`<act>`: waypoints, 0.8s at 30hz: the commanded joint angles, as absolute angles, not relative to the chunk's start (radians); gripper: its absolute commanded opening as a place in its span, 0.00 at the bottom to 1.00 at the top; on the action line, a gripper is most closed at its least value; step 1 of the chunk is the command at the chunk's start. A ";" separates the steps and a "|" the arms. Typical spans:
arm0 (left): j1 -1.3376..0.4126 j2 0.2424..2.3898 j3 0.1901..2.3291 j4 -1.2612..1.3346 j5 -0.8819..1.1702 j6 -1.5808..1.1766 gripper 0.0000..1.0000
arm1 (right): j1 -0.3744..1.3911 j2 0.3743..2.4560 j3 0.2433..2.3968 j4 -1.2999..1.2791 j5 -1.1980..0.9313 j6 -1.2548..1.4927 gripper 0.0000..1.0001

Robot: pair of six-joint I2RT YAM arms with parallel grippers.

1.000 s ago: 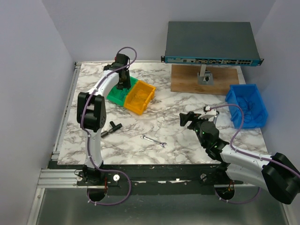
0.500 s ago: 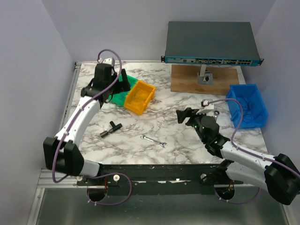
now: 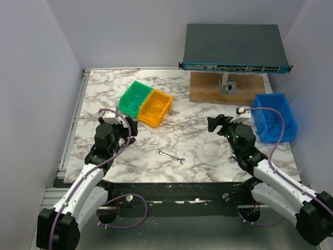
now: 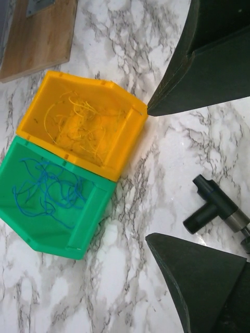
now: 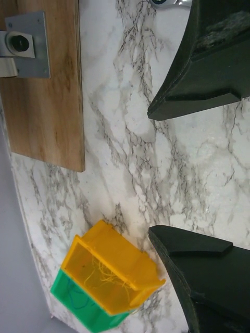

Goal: Untangle the cables

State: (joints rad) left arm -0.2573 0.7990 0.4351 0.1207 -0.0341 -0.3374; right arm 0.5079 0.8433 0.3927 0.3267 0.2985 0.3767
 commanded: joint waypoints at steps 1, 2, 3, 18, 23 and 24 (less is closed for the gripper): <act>-0.261 0.705 0.297 0.374 -0.153 -0.219 0.99 | 0.501 0.854 0.326 0.356 0.315 0.262 0.91; -0.261 0.701 0.285 0.382 -0.169 -0.202 0.99 | 0.499 0.862 0.315 0.376 0.323 0.217 0.91; -0.261 0.703 0.270 0.393 -0.179 -0.186 0.99 | 0.495 0.874 0.305 0.397 0.344 0.192 0.91; -0.183 1.057 0.132 1.050 -0.173 0.060 0.95 | 0.186 1.447 0.270 1.126 0.279 0.047 0.88; -0.129 1.228 0.154 1.209 -0.137 0.072 0.94 | 0.147 1.641 0.210 1.407 0.324 0.102 0.88; -0.098 1.254 0.157 1.208 -0.133 0.034 0.97 | 0.146 1.648 0.222 1.401 0.350 0.103 0.88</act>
State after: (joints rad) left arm -0.1577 1.1358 0.1505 0.9916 -0.1745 0.0498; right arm 0.1654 1.5795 0.2291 1.1713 0.2985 0.0711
